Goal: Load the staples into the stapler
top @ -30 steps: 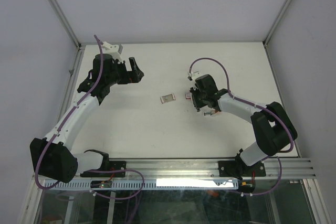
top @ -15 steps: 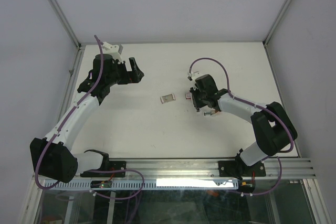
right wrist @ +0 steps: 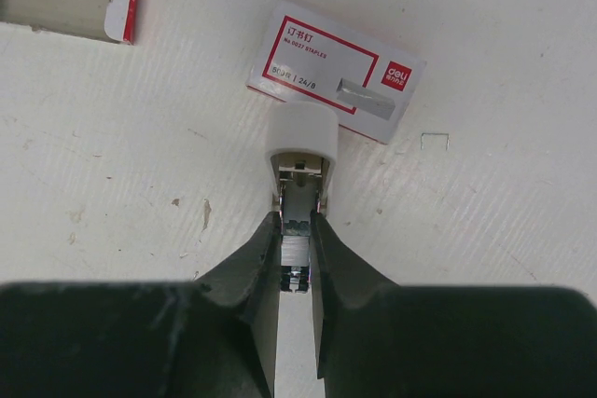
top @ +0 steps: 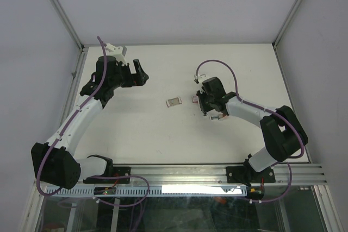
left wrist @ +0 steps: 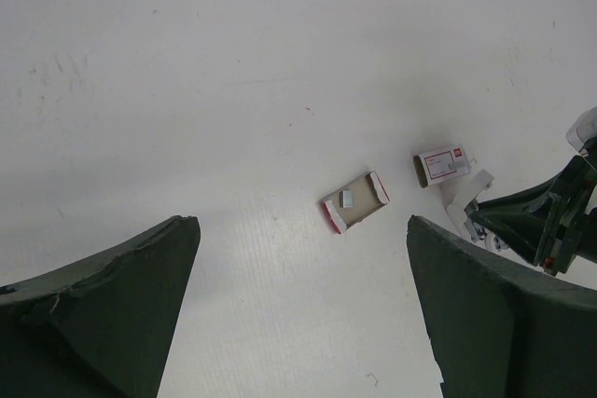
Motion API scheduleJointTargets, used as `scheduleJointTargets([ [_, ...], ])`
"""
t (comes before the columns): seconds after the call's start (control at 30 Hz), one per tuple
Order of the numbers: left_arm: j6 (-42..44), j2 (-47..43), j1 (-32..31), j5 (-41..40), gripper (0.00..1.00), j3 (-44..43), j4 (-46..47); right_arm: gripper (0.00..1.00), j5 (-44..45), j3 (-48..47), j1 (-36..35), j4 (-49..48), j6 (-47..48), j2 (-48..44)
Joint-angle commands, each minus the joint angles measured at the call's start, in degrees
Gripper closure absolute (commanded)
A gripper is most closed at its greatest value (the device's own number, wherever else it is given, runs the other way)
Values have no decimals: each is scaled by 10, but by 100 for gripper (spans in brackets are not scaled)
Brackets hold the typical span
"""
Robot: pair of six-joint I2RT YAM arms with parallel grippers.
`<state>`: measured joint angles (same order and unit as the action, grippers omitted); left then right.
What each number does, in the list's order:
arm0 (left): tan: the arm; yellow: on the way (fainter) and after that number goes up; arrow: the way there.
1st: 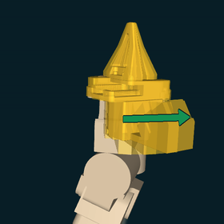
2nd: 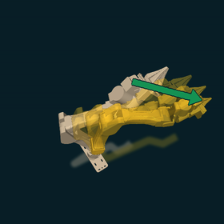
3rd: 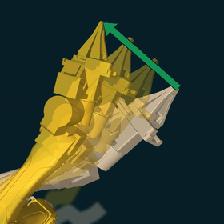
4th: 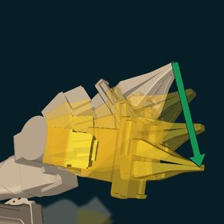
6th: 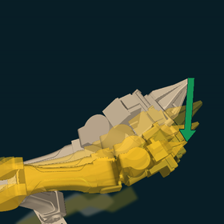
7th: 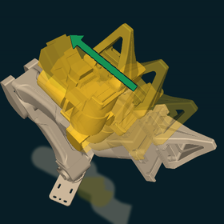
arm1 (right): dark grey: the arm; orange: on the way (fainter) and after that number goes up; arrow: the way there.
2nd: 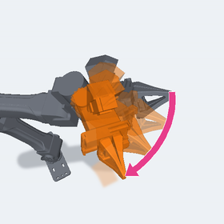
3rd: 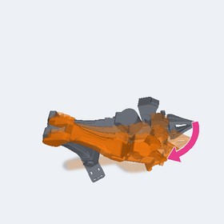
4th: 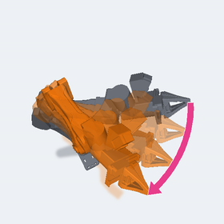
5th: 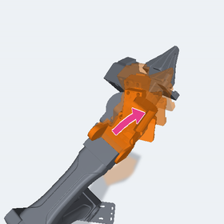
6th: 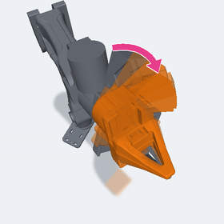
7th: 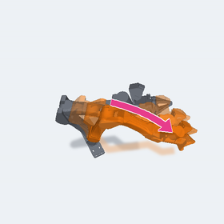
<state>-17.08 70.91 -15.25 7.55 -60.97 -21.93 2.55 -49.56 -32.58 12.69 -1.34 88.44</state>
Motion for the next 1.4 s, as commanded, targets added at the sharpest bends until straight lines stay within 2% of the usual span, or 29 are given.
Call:
scheduleJointTargets([
  [0.0,7,-3,6,3,1,3,22,83,0,-22,-2,-23,2,-17],
  [1.1,10,-12,9,4,1,3,22,83,10,-16,-3,-2,-4,4],
  [1.37,11,-12,9,4,1,4,21,74,12,-14,-3,-3,-7,-3],
])
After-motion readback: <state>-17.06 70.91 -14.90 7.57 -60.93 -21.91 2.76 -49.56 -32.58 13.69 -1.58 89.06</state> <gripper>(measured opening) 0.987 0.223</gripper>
